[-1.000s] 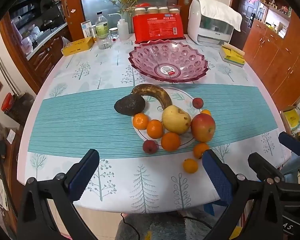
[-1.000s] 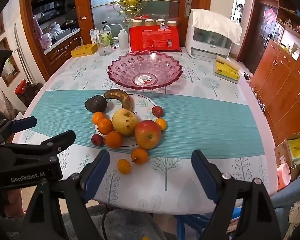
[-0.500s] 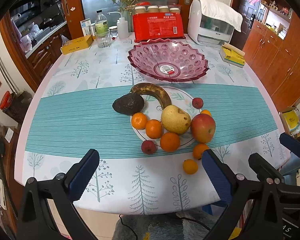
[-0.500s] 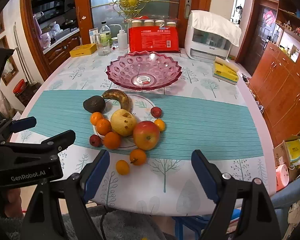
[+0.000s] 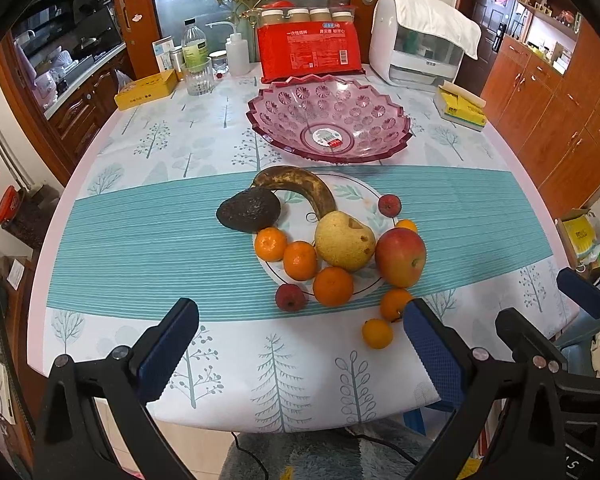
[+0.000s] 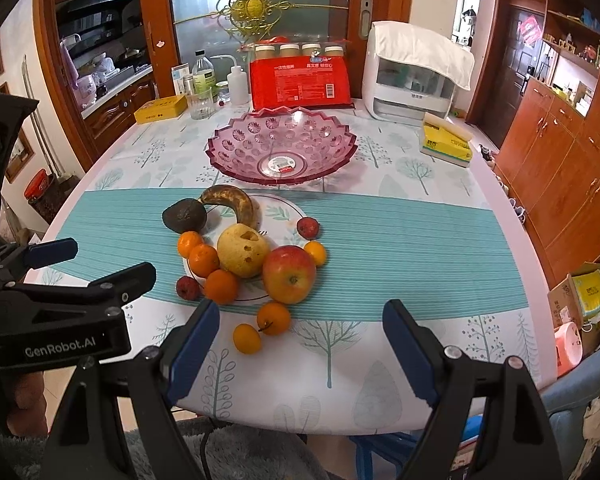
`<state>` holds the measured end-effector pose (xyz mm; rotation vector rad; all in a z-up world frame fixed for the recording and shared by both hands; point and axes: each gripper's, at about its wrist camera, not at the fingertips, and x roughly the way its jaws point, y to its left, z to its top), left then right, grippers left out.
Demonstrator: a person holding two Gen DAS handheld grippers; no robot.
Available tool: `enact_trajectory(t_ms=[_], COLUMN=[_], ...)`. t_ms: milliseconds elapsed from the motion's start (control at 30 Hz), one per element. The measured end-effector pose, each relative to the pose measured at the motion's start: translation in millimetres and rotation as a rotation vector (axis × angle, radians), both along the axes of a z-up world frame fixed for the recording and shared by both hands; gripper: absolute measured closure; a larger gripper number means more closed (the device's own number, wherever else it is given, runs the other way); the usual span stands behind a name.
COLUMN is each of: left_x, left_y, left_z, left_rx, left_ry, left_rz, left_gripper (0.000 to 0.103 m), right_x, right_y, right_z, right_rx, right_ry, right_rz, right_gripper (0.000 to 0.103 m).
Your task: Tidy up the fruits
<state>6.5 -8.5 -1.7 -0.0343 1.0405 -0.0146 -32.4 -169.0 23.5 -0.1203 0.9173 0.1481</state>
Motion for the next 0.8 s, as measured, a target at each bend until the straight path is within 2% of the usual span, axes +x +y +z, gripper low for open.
enact_trajectory(t_ms=[800], left_x=[-2.0], left_y=[4.7], left_z=[-2.3], left_rx=[-0.001], left_ry=[0.007], left_rz=[0.044], left_gripper=[0.001], right_x=[5.6], right_y=[2.3], right_z=[-4.1], right_rx=[0.006], right_ry=[0.01], right_rz=[0.041], right_gripper=[0.018])
